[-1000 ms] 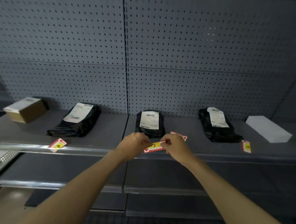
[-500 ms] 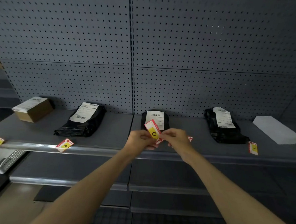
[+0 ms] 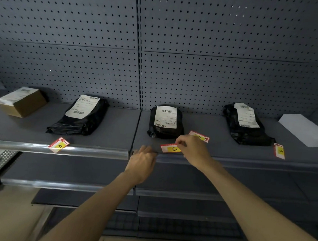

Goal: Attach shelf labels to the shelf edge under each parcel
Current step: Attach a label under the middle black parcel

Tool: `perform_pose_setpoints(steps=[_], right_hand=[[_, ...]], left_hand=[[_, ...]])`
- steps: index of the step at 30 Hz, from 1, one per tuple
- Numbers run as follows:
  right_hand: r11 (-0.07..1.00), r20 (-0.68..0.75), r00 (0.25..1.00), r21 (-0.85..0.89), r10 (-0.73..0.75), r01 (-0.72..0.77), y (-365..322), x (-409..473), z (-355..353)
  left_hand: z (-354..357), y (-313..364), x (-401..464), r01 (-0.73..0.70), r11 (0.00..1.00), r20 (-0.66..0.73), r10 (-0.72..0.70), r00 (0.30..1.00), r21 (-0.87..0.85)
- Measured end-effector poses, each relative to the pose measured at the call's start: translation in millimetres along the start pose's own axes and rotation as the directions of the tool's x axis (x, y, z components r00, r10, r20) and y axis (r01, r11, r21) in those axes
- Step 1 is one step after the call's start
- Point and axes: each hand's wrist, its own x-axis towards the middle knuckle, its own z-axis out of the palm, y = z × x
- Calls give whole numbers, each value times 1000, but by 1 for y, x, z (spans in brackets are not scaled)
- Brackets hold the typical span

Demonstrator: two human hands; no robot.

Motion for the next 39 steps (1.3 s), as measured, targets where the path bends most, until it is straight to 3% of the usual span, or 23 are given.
perform_pose_setpoints(steps=[7,26,39], right_hand=[[996,12,999,-68,-53,53,3,10,16],[989,114,992,-135,-52,68,7,-1,33],[991,46,997,-117,-61,66,1,3,21]], left_hand=[[7,2,2,-20,997,-35,22,999,72],[9,2,-6,3,1000,-62,-4,998,-15],[-7,-1,5,-15,999,-22,14,1000,-46]])
